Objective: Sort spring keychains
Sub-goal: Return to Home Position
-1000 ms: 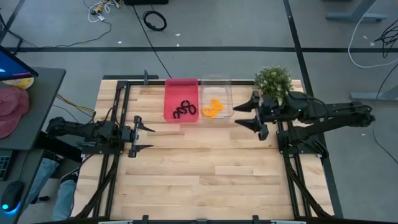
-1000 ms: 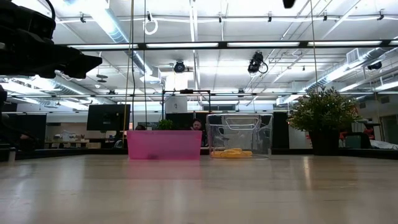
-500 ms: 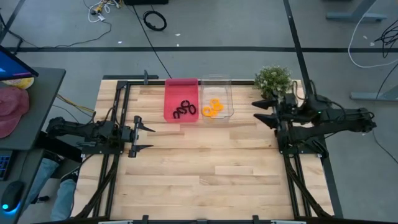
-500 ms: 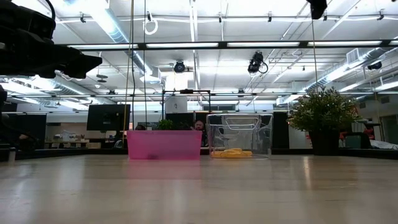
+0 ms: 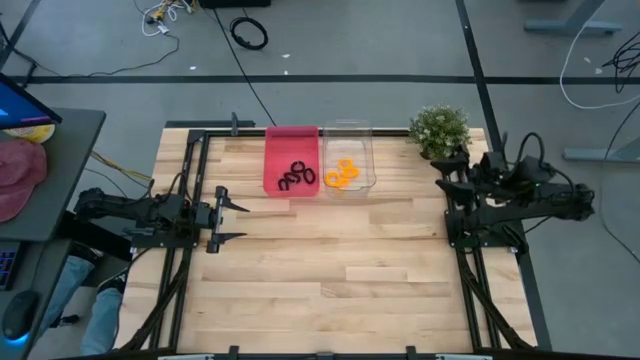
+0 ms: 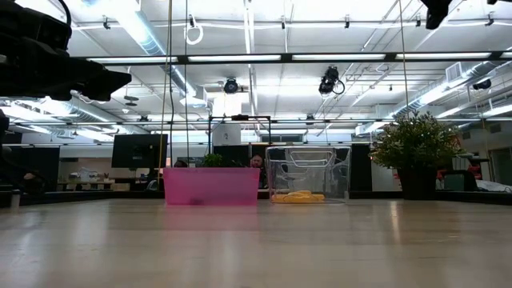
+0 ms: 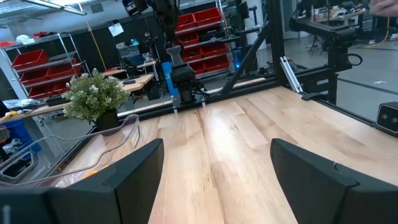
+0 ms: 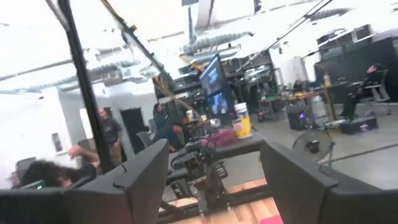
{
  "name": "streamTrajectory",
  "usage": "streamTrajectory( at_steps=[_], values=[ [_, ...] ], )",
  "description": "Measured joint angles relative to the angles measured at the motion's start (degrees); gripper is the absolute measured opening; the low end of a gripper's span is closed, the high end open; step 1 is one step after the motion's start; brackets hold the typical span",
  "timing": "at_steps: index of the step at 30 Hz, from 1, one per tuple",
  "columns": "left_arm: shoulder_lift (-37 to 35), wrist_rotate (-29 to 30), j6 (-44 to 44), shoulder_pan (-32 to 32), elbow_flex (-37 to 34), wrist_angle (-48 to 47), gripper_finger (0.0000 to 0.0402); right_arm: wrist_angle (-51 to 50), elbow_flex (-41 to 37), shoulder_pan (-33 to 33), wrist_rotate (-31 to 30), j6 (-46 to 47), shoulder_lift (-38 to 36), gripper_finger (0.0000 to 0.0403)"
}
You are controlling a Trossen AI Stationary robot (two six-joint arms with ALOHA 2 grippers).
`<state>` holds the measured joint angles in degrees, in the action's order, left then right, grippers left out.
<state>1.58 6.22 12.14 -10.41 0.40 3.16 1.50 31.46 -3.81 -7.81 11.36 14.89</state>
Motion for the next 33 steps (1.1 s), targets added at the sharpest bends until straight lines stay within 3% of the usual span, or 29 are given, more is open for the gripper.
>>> streamTrajectory(
  at_steps=[4, 20, 33],
  values=[
    [0.0, 0.0, 0.0, 0.0, 0.0, 0.0, 0.0298, 0.1, -1.7, 0.0, -2.4, 0.0, -3.4, 0.0257],
    [0.0, 0.0, 0.0, 0.0, 0.0, 0.0, 0.0298, 0.5, -6.6, 0.0, -2.3, -1.4, -14.7, 0.0257],
    [0.0, 0.0, 0.0, 0.0, 0.0, 0.0, 0.0298, 6.8, -9.9, 0.0, -2.1, -3.5, -14.9, 0.0257]
  ],
)
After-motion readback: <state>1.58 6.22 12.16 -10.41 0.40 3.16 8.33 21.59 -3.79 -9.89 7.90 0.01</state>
